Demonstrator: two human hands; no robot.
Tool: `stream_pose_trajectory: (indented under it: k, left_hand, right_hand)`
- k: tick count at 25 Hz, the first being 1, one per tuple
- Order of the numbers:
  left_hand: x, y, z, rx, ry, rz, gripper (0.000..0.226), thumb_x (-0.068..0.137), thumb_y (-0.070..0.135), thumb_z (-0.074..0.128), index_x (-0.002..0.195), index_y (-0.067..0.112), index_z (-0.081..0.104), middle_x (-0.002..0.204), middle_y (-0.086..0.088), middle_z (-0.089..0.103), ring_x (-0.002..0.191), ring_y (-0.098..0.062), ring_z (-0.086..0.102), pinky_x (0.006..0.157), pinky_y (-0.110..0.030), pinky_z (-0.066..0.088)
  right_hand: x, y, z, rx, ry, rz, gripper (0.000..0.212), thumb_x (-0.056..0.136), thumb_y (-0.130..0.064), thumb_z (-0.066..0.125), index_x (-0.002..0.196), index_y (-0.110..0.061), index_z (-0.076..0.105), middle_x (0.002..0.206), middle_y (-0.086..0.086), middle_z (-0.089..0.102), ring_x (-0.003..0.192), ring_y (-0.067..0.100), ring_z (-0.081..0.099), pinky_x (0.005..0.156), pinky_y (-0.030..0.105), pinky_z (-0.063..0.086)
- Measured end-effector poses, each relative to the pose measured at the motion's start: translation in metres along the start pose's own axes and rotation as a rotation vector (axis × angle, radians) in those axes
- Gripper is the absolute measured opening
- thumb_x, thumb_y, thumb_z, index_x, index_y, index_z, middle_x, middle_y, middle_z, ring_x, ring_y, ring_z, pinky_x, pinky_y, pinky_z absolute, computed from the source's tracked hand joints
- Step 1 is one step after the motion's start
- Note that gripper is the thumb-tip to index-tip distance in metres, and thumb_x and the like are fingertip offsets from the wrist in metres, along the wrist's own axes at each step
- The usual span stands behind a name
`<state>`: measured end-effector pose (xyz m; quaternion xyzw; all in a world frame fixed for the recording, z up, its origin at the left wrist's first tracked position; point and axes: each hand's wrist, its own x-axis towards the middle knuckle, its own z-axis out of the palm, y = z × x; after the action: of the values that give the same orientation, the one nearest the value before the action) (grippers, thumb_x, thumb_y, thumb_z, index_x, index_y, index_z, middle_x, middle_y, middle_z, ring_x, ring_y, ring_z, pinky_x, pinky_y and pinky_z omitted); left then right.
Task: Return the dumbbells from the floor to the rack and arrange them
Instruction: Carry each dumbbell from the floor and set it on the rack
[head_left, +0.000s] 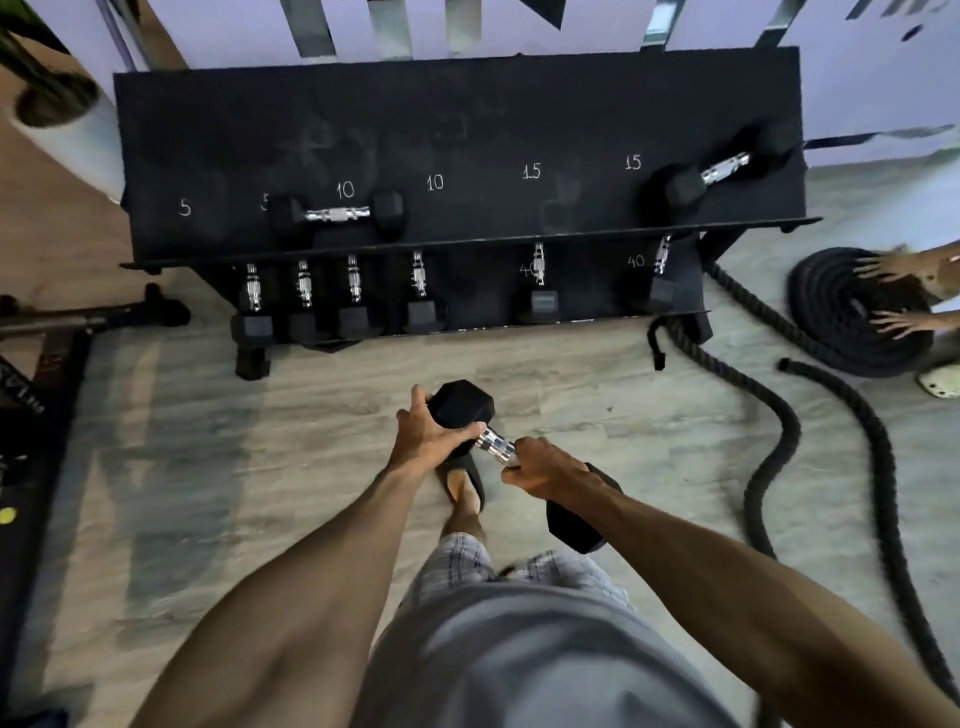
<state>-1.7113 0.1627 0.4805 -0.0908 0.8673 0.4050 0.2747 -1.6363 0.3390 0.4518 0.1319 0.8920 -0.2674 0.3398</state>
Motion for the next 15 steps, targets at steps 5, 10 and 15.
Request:
stream_pose_trajectory:
  k: [5, 10, 15]
  left_hand:
    - [0.094, 0.067, -0.017, 0.039, -0.068, 0.002, 0.072, 0.06, 0.05, 0.085, 0.11, 0.028, 0.037, 0.122, -0.009, 0.049, 0.099, -0.022, 0.049, 0.082, -0.031, 0.045]
    - [0.179, 0.134, -0.038, 0.088, -0.096, 0.045, 0.075, 0.06, 0.055, 0.083, 0.111, 0.025, 0.037, 0.118, -0.005, 0.051, 0.107, -0.023, 0.052, 0.087, -0.035, 0.047]
    - [0.249, 0.191, -0.045, 0.104, -0.099, 0.04, 0.086, 0.052, 0.061, 0.081, 0.116, 0.026, 0.035, 0.122, -0.007, 0.05, 0.106, -0.024, 0.053, 0.09, -0.04, 0.05]
  right_hand:
    - [0.081, -0.017, -0.072, 0.027, 0.009, 0.052, 0.023, 0.079, -0.037, 0.064, 0.091, -0.018, 0.057, 0.088, 0.006, 0.065, 0.075, 0.027, 0.059, 0.063, 0.03, 0.042]
    - [0.151, -0.033, -0.149, 0.011, 0.046, 0.087, 0.031, 0.079, -0.04, 0.063, 0.1, -0.018, 0.06, 0.085, 0.003, 0.059, 0.075, 0.027, 0.057, 0.064, 0.03, 0.041]
    - [0.213, -0.039, -0.213, 0.028, 0.065, 0.072, 0.031, 0.075, -0.039, 0.063, 0.098, -0.018, 0.062, 0.088, 0.003, 0.065, 0.08, 0.026, 0.062, 0.067, 0.033, 0.047]
